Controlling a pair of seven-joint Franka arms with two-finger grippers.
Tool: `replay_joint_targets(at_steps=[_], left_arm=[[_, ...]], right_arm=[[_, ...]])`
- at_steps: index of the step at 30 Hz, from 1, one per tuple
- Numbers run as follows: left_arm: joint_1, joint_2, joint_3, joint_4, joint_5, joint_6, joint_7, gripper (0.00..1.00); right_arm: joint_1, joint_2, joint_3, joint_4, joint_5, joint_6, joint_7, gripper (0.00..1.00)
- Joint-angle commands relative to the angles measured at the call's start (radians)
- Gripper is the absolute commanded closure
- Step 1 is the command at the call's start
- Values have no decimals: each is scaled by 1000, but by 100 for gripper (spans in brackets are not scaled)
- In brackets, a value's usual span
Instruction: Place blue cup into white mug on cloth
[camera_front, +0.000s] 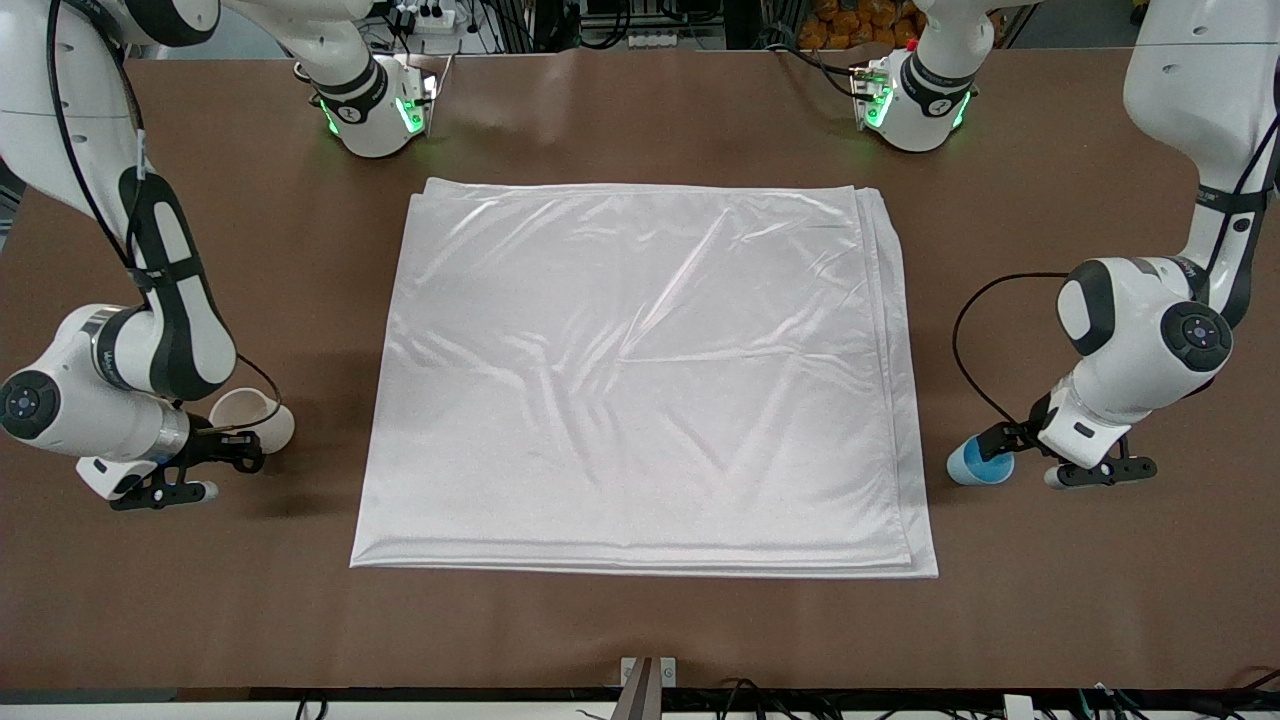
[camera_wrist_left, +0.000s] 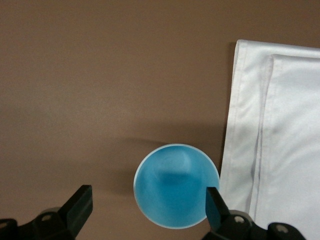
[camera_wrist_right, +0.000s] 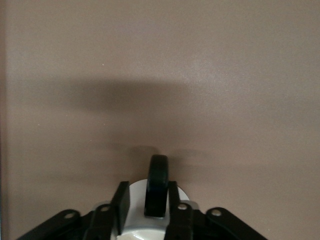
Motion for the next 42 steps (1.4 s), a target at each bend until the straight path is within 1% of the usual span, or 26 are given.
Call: replay_joint_targets(at_steps=[1, 12, 17, 24, 25, 32, 38, 42], left_arm=[[18, 32, -4, 12, -3, 29, 18, 0], [36, 59, -5, 12, -3, 39, 24, 0], [39, 73, -5, 12, -3, 41, 37, 0], [41, 81, -7, 12, -4, 53, 40, 0], [41, 81, -7, 12, -4, 55, 40, 2], [39, 89, -7, 12, -4, 58, 40, 28], [39, 101, -7, 12, -15, 84, 40, 42], [39, 102, -7, 12, -16, 85, 40, 58]], right_arm=[[-13, 16, 9, 29, 14, -7, -15, 100], [-1, 2, 11, 61, 12, -39, -6, 100], [12, -8, 14, 127, 14, -154, 17, 100], [73, -8, 14, 216, 14, -314, 184, 100], [82, -8, 14, 221, 14, -329, 207, 100], [174, -44, 15, 230, 14, -414, 424, 100], [274, -70, 17, 264, 14, -516, 650, 100], [351, -83, 19, 270, 15, -552, 811, 100]])
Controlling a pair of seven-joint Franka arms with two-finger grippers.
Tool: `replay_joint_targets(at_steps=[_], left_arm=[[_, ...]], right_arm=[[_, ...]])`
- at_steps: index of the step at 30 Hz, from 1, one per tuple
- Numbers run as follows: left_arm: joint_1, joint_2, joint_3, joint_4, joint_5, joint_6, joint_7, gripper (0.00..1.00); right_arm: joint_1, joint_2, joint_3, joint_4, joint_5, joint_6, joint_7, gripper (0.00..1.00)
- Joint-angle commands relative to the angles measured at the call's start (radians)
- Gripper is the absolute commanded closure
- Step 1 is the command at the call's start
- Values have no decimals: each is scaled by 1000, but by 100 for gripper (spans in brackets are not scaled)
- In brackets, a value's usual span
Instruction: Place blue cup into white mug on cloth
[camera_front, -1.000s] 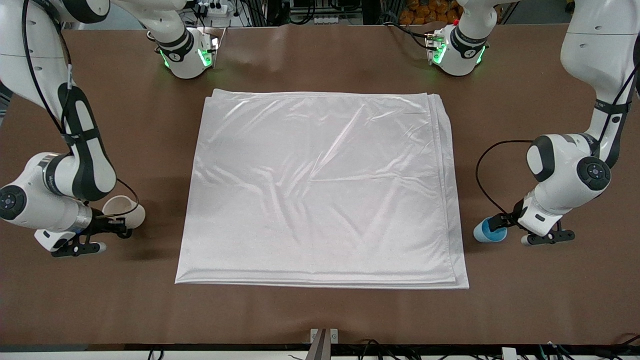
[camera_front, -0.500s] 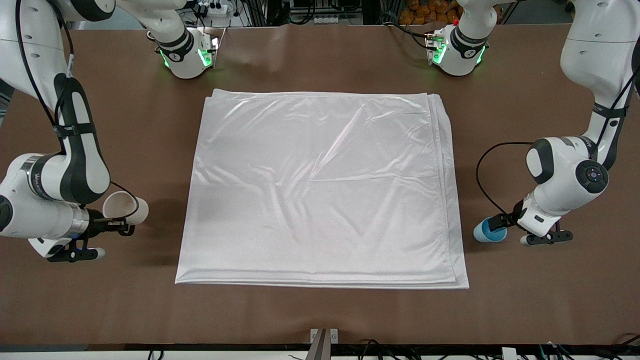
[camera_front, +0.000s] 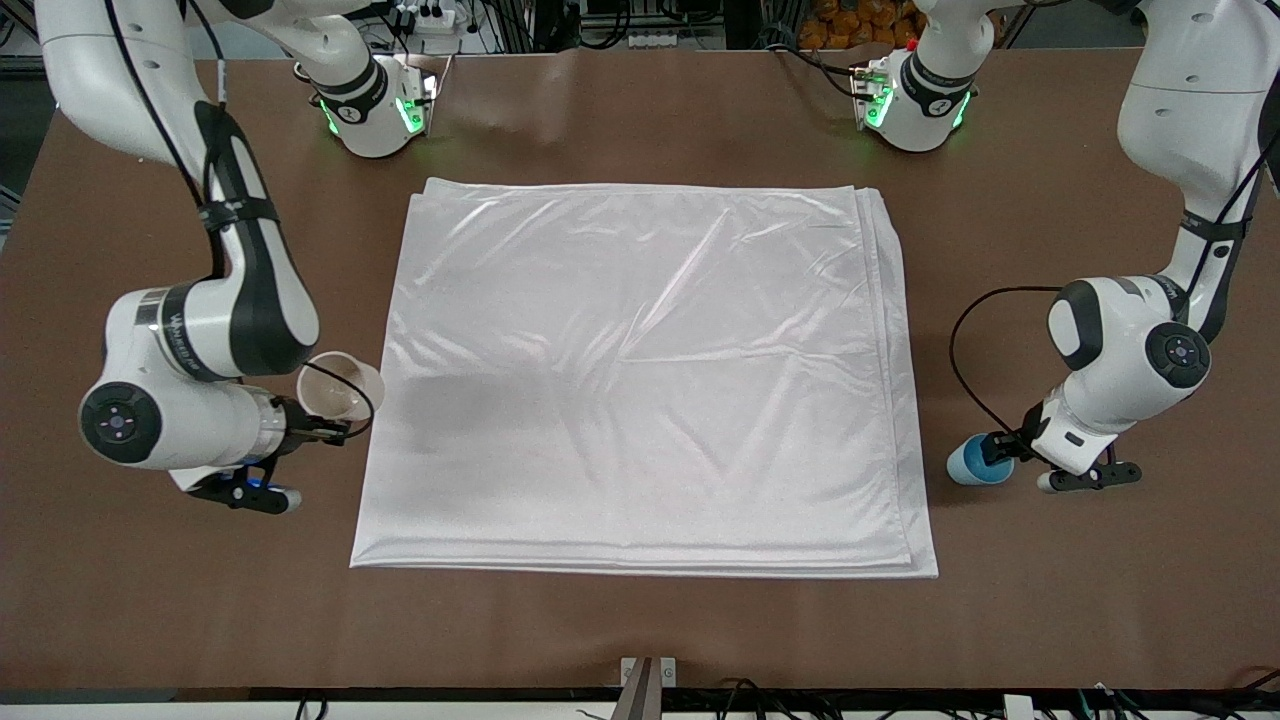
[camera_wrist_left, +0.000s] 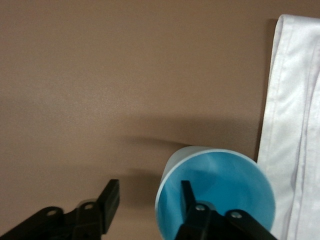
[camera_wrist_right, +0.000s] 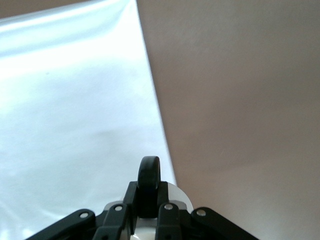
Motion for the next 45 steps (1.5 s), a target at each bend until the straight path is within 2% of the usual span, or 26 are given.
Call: replay_joint_targets(at_steps=[1, 5, 11, 15, 29, 36, 45], left_arm=[[9, 13, -7, 11, -18, 17, 19, 60], [9, 13, -7, 11, -18, 23, 18, 73], [9, 19, -7, 11, -19, 28, 8, 100], [7, 19, -7, 11, -21, 28, -1, 100], [-2, 5, -9, 35, -26, 25, -21, 100], [-10, -12, -10, 46, -26, 16, -50, 100], [-25, -41, -20, 78, -24, -43, -50, 100]], right_arm=[[89, -36, -4, 5, 10, -49, 202, 100], [163, -39, -4, 6, 10, -49, 349, 100], [255, -38, -6, 11, 22, -40, 542, 100], [301, -27, -9, 20, 81, -26, 642, 100], [447, 31, -9, 20, 115, 175, 981, 100], [500, 72, -9, 17, 213, 300, 1065, 100], [554, 128, -11, 14, 217, 403, 1151, 100]])
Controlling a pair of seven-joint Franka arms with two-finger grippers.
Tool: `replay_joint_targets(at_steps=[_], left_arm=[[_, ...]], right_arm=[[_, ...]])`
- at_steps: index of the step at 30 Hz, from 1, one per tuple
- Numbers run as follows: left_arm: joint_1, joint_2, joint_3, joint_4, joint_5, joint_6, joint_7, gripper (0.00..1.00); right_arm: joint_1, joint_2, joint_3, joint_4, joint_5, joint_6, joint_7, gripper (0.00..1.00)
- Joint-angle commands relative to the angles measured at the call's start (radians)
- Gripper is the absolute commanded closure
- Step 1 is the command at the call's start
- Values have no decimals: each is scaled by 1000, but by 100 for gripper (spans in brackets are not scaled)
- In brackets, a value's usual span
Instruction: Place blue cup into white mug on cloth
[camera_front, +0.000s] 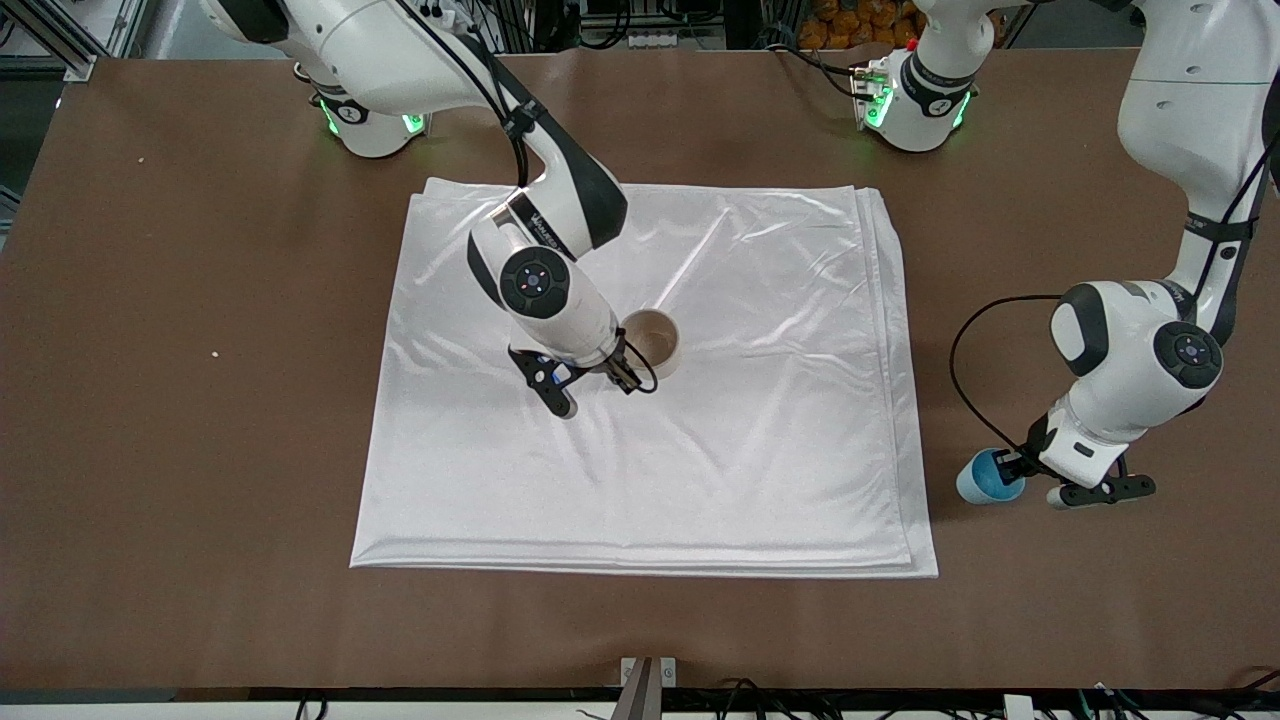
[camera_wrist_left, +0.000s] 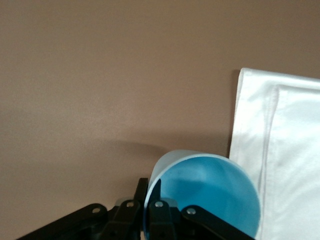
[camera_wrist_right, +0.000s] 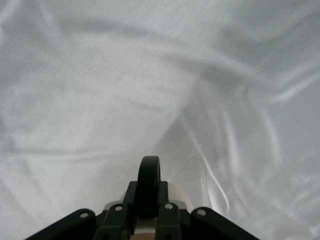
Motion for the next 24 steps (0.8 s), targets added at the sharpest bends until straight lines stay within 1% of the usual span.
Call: replay_joint_targets(at_steps=[1, 10, 14, 18, 23, 24], left_arm=[[-8, -39, -14, 11, -19, -50, -11, 100], [-9, -86, -57, 11, -21, -96, -28, 100], [-9, -124, -106, 14, -16, -157, -114, 100], [-11, -151, -155, 16, -9, -186, -171, 100], [-11, -167, -199, 16, -6, -206, -232, 100], [-11, -167, -205, 16, -6, -206, -238, 100]], right_arm=[[35, 33, -11, 10, 18, 44, 47, 100], [64, 59, -15, 5, 9, 91, 78, 100], [65, 64, -17, 5, 1, 90, 83, 100], [73, 80, -17, 5, -11, 91, 84, 100], [81, 97, -19, 4, -28, 116, 107, 100], [81, 99, -19, 4, -31, 119, 112, 98]])
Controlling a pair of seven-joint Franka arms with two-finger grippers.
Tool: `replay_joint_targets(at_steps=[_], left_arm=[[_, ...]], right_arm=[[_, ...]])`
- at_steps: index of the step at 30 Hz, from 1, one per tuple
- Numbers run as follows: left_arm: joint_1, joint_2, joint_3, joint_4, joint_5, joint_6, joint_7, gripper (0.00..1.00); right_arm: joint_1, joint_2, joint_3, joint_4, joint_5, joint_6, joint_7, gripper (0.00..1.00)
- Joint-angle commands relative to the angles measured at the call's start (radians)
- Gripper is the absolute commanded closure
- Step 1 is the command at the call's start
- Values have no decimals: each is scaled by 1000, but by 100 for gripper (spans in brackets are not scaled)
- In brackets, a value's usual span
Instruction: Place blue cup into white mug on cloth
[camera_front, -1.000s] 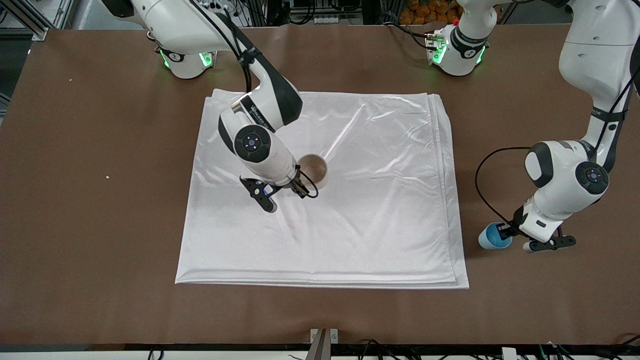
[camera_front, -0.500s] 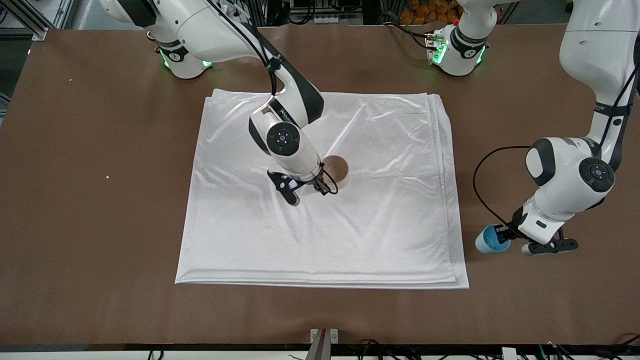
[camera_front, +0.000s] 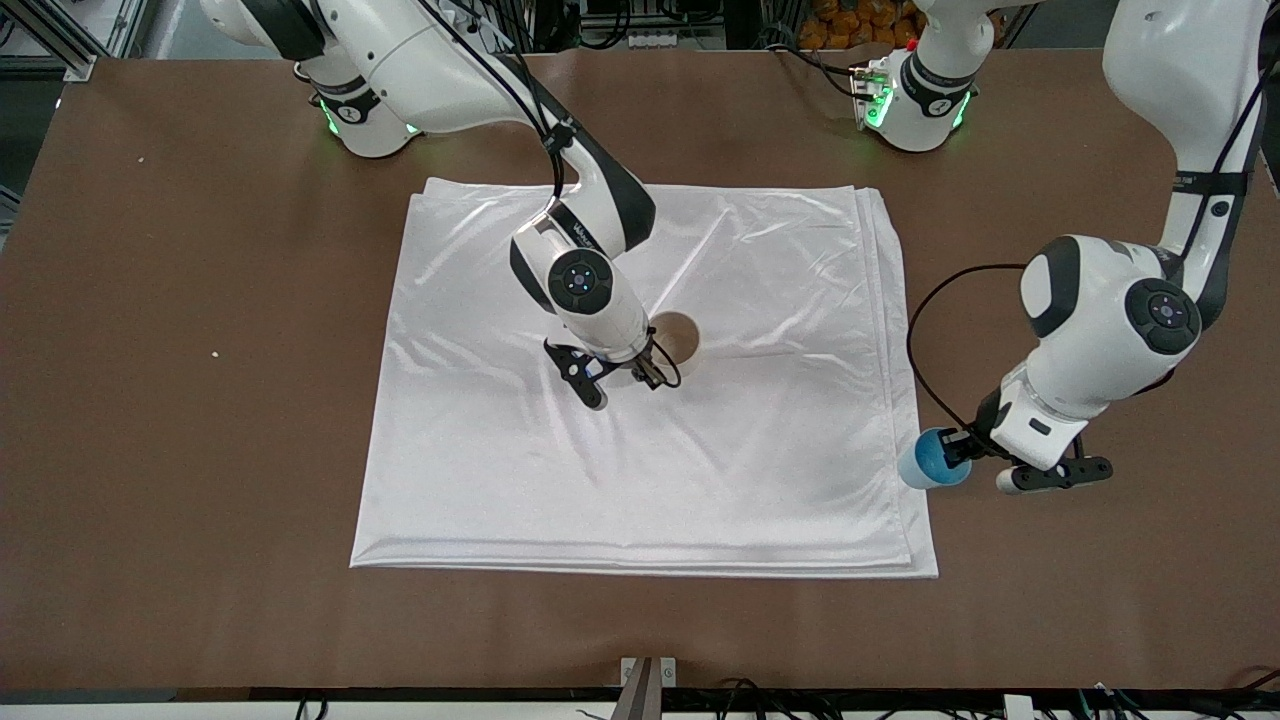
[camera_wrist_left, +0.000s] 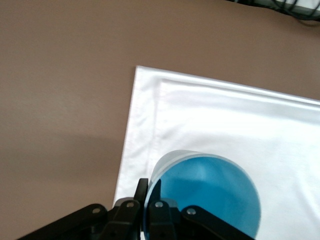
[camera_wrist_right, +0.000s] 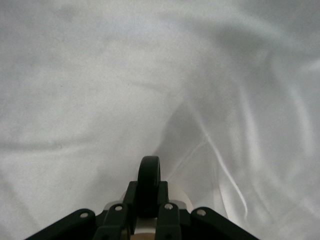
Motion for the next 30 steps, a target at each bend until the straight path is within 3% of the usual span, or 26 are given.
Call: replay_joint_targets(at_steps=[1, 4, 6, 10, 16, 21, 30], left_arm=[[5, -29, -37, -9, -6, -25, -52, 100], [3, -31, -53, -9, -4, -28, -55, 100], [-3, -33, -54, -9, -4, -30, -55, 100], [-12, -45, -56, -8, -4, -38, -57, 100], [-47, -48, -62, -8, -4, -41, -100, 100], [-103, -60, -62, -9, -4, -53, -165, 100], [-210, -88, -62, -12, 18, -94, -342, 100]], right_arm=[[18, 24, -11, 5, -27, 32, 45, 91], [17, 27, -11, 3, -27, 31, 45, 53], [17, 27, -12, 3, -27, 28, 46, 35], [18, 27, -12, 5, -31, 28, 46, 19], [12, 13, -12, 5, -59, 11, 42, 10], [-5, 2, -12, 12, -114, -92, 23, 0], [-66, -31, -14, 5, -170, -251, -119, 0]])
